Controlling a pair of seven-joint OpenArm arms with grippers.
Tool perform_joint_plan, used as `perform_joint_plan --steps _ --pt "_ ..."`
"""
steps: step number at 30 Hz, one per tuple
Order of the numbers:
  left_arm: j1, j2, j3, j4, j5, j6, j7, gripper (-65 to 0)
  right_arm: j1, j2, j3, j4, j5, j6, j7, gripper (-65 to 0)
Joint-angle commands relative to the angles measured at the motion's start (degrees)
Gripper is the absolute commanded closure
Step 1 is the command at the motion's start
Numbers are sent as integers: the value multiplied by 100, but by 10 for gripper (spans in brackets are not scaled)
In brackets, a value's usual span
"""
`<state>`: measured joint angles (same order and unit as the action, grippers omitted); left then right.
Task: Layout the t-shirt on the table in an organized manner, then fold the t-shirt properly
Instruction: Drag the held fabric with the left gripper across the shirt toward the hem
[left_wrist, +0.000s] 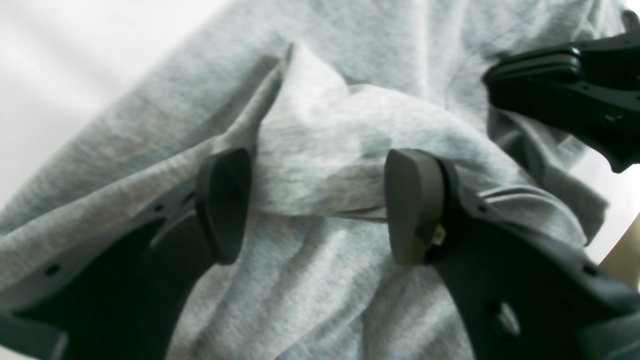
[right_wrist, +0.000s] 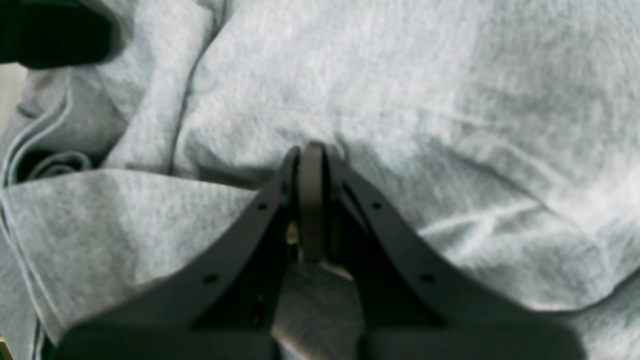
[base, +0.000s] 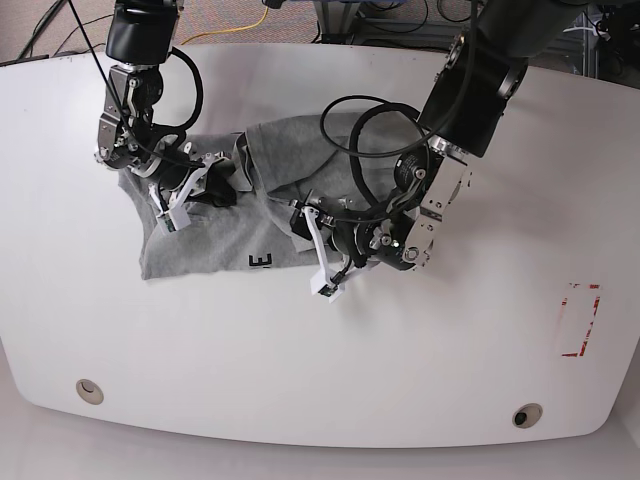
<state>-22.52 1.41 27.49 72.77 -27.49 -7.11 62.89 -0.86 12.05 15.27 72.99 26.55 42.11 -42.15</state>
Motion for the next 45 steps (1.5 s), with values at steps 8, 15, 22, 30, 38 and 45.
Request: perform_joint_plan --steps 8,15,22,30,38,45 --pt "-187 171 -19 -222 -60 -75 -114 -135 -120 12 -63 -139 -813 -211 -853 -19" --pt "-205 189 -36 -609 -60 -489 -175 -135 -120 12 -63 -139 -813 -211 -853 -19" --pt "-205 250 -45 -627 -60 -638 -272 -126 -120 12 -63 -139 -813 -211 -853 -19" --pt "-205 241 -63 -460 -60 -629 -711 -21 -120 12 -63 -139 -813 -211 -853 -19" --pt "-407 241 -72 -504 -60 -612 -922 -1 -120 12 -63 -139 -813 -211 -853 -19" --pt "-653 285 -239 -662 -60 -594 -940 -1 -120 12 -63 -139 -813 -211 -853 -19"
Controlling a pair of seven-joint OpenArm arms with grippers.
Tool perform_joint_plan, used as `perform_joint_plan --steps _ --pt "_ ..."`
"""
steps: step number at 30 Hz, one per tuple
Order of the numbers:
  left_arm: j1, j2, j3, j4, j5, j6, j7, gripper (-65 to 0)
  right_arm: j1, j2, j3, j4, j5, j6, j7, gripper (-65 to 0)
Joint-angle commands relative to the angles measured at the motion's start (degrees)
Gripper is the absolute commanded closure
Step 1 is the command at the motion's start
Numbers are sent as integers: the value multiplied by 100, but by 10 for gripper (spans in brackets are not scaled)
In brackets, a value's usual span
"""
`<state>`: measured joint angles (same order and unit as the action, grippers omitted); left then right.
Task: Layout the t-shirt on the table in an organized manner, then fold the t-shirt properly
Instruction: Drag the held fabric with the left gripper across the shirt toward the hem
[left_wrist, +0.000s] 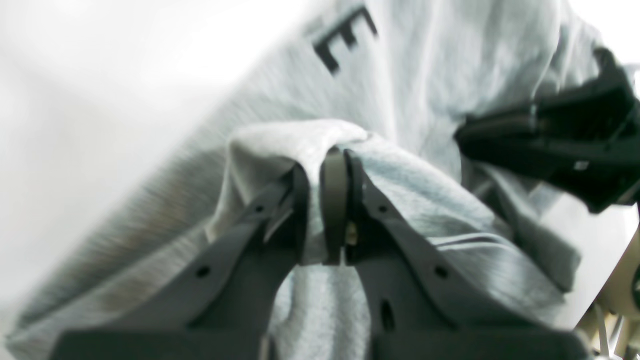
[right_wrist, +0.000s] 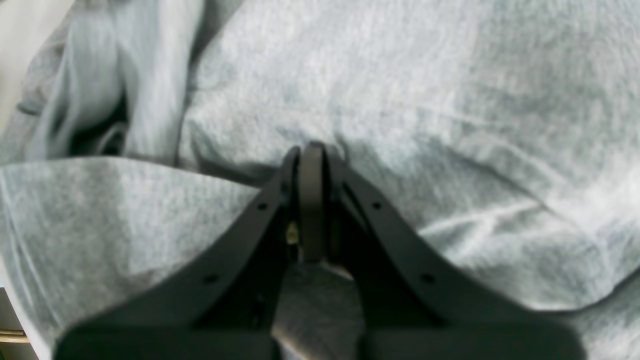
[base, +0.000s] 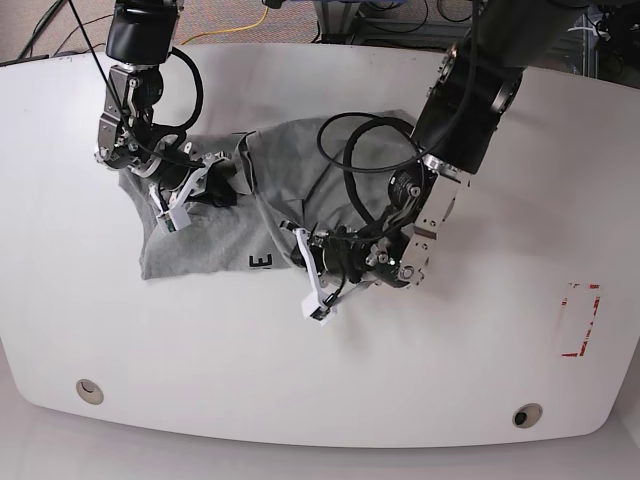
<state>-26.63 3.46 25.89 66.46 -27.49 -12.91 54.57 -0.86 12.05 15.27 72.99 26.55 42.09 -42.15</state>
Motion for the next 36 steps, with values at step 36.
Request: perform_joint_plan --steps 36 --pt "-946 554 176 -927 -51 -59 -714 -6 -111 12 -63 -139 -813 -209 -853 -19"
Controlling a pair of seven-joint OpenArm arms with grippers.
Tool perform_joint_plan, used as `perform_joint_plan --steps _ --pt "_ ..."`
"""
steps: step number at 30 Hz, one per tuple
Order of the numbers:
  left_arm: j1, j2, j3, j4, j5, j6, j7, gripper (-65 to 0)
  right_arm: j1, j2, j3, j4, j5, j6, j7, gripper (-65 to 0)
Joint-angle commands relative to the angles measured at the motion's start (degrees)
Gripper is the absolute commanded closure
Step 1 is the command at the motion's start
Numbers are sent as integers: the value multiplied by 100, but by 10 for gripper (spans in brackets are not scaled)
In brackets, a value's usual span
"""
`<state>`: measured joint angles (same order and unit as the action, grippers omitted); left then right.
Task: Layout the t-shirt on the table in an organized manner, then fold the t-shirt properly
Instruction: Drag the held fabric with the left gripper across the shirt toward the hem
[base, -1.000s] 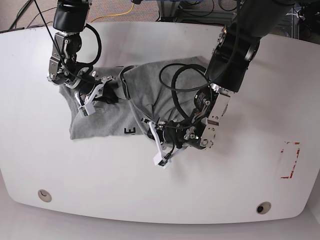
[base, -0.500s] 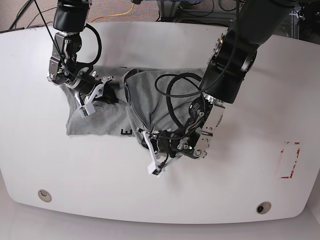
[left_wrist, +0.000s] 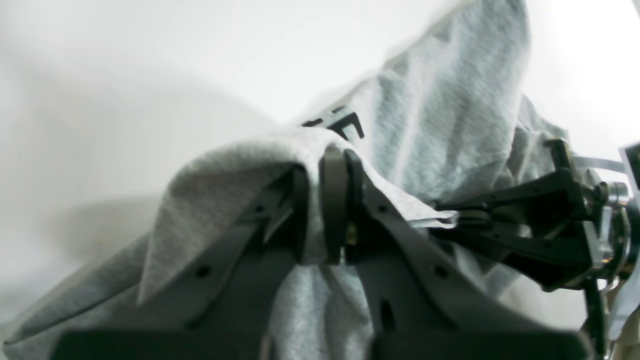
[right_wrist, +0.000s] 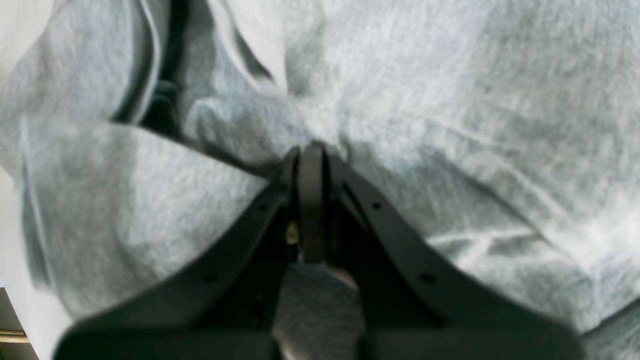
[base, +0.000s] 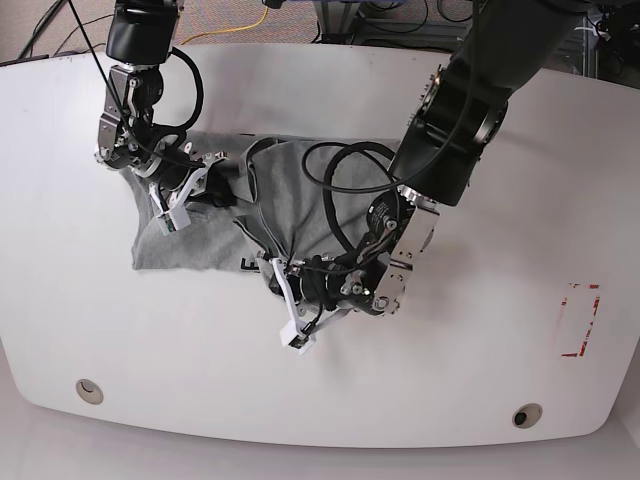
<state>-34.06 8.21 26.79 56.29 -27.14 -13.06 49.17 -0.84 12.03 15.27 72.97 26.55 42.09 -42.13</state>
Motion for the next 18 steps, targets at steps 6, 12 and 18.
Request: perform_joint_plan --steps 6,12,18 --pt "-255 79 227 107 -104 -26 -174 -71 -114 14 -63 -136 -813 -209 -855 -19" --pt "-264 79 227 151 -113 -17 -183 -203 -114 14 -63 -136 -813 -209 -855 -19" --pt "-282 79 253 327 -579 -35 -464 -235 -114 14 -63 -136 -813 -209 -855 -19"
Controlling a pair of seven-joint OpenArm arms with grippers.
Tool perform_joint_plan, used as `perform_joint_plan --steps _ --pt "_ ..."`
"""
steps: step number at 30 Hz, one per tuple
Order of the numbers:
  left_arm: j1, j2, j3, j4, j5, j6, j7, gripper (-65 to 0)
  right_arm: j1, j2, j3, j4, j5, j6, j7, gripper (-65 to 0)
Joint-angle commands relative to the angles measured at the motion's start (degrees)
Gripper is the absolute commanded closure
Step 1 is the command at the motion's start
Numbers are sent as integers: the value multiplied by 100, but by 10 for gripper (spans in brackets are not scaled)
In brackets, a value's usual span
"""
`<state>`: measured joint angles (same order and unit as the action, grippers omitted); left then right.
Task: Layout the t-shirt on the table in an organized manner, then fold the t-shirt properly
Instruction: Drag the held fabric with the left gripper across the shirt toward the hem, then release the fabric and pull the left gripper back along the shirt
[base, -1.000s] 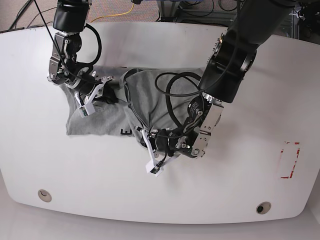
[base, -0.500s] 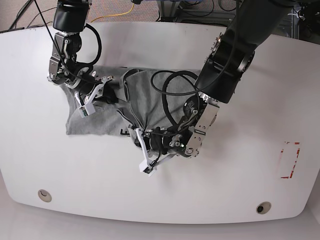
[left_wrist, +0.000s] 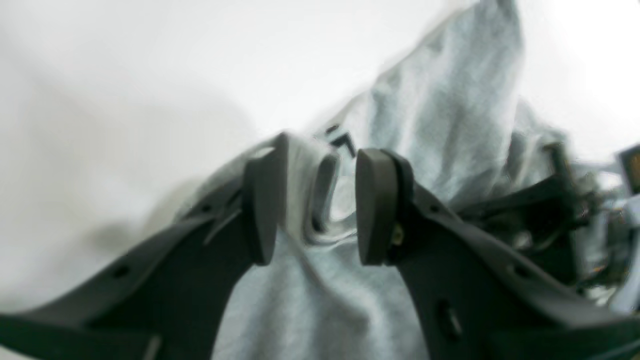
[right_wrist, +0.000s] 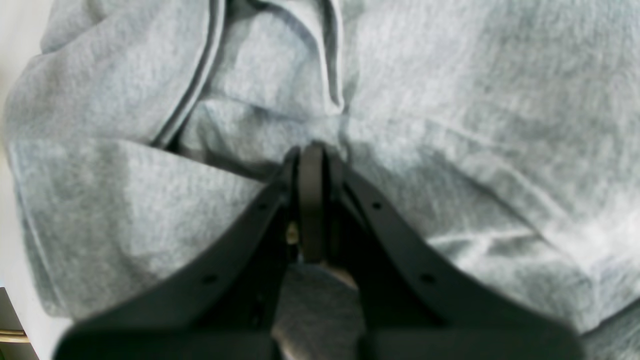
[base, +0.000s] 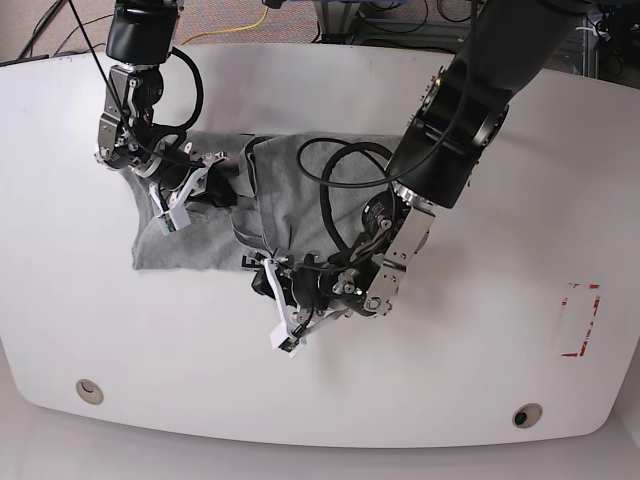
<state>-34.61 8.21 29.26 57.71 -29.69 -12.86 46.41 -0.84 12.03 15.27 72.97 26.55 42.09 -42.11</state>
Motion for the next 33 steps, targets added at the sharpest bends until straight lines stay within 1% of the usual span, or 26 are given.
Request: perform_joint_plan --steps 1,6,9,12,17,20,24,26,28,29,30,31,33 --pt "-244 79 6 194 -429 -54 -189 -235 -114 14 -63 -136 -813 -209 -857 -19" --pt "-464 79 15 194 -1281 -63 -197 -235 -114 14 -63 -136 -813 -209 -857 -19" --pt "-499 79 -11 194 -1571 -63 -197 -235 -114 14 -63 -136 -813 -209 -857 -19" --pt "-508 54 -20 194 -1677 -63 -197 -235 -114 14 -63 -136 -813 -209 -857 -19" --pt "-455 -289 -20 194 -1651 -54 -215 -235 -114 14 -63 -128 -813 -209 -857 -19" --pt "-376 -394 -29 167 -1651 -28 -241 -233 -114 14 -63 -128 -813 -209 -857 -19" --pt "-121 -456 -2 167 -1642 42 -584 -231 -114 14 -63 -128 -813 -209 -857 -19" --pt "-33 -491 6 167 -1642 280 -760 -231 -114 6 -63 -128 -813 -209 -857 -19" --pt "81 -491 24 167 -1633 886 -971 -228 -114 6 -63 -128 -813 -209 -857 -19" --pt "98 -482 33 167 -1624 1018 -1015 -224 -114 6 -63 -128 -813 -209 -857 -19" --pt "142 -482 121 167 -1563 1299 -1138 -207 -114 6 -63 -128 -813 -209 -857 -19" --pt "169 -482 226 167 -1475 1502 -1226 -186 -114 6 -63 -128 -813 -209 -857 -19" --pt "186 -473 455 185 -1316 1642 -1323 -158 -114 6 -63 -128 -813 -209 -857 -19"
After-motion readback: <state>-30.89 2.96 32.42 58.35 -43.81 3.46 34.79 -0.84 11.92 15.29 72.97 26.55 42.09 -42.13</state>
